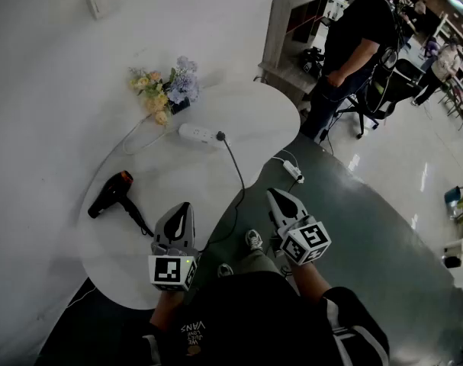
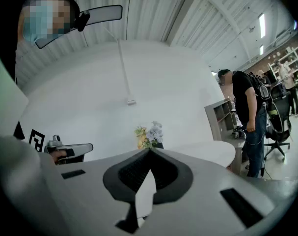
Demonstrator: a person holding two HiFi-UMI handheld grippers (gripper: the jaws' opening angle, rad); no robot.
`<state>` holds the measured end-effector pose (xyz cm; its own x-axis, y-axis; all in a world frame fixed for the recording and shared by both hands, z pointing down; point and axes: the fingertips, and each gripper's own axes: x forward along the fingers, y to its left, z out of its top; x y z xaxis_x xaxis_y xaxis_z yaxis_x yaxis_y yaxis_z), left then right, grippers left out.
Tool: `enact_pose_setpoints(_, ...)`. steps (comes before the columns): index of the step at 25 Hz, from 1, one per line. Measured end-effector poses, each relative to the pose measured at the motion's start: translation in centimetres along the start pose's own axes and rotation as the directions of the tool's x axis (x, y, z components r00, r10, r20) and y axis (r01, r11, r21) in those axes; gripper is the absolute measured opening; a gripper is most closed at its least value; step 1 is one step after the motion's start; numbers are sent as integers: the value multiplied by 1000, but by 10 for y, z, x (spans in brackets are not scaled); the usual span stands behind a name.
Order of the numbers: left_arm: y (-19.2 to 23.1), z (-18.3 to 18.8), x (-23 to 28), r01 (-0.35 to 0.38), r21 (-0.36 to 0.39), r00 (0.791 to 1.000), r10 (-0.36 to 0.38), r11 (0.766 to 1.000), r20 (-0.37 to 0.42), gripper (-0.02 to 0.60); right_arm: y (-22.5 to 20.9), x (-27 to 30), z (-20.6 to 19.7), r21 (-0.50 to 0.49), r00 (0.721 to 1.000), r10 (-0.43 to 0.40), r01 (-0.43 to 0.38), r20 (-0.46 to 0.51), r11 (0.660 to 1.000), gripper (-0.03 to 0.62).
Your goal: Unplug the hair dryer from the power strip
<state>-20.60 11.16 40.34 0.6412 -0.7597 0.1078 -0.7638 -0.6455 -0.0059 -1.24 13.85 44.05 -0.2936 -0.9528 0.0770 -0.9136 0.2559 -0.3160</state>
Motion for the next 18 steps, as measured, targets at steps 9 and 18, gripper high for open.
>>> enact_pose_setpoints(9, 0, -3, -2, 21, 4, 1000, -21, 1000, -3, 18, 4, 0, -2, 13, 1000, -13, 13, 9, 1000, 41)
enact_pose_setpoints(18, -4, -19, 17, 24, 32, 1000, -24, 999, -16, 20, -11, 8, 0, 26, 999, -12, 11, 38, 1000, 46)
